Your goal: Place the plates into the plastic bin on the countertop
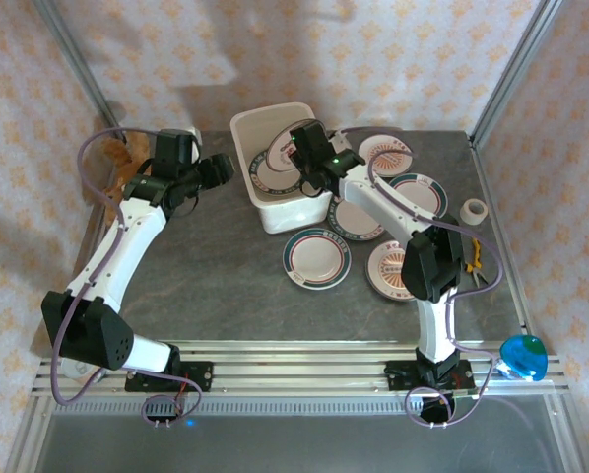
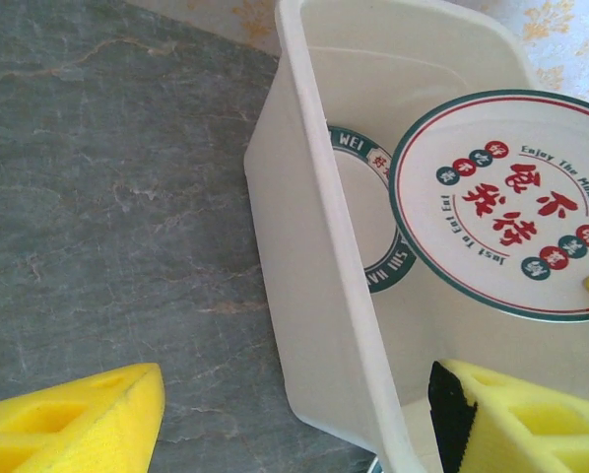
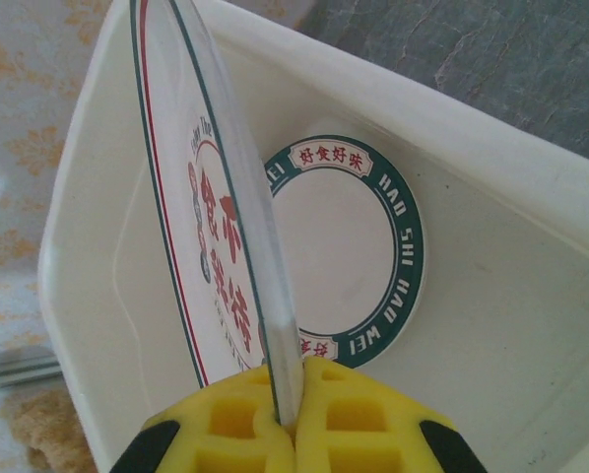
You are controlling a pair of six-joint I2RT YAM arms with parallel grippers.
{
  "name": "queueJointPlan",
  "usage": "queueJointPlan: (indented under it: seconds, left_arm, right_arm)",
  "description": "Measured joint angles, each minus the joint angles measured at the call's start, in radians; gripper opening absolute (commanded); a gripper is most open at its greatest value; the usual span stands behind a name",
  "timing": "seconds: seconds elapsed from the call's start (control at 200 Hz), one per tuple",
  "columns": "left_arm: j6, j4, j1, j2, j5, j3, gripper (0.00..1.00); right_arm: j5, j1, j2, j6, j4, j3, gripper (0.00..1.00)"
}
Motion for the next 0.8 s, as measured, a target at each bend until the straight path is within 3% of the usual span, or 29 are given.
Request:
queueJointPlan:
  seconds: [0.225,0.801]
  left_arm:
    - [0.013,-0.001,0.015,0.0,-0.008,0.001,0.73]
    - [0.021,-0.065,0.031,0.0,-0.063,0.002,0.74]
  right_arm:
    - [-0.024,0.0,0.142,0.034,-0.064,0.198,0.0]
    - [-0.034,0.002,0.454,0.069,-0.179,0.514,0.0]
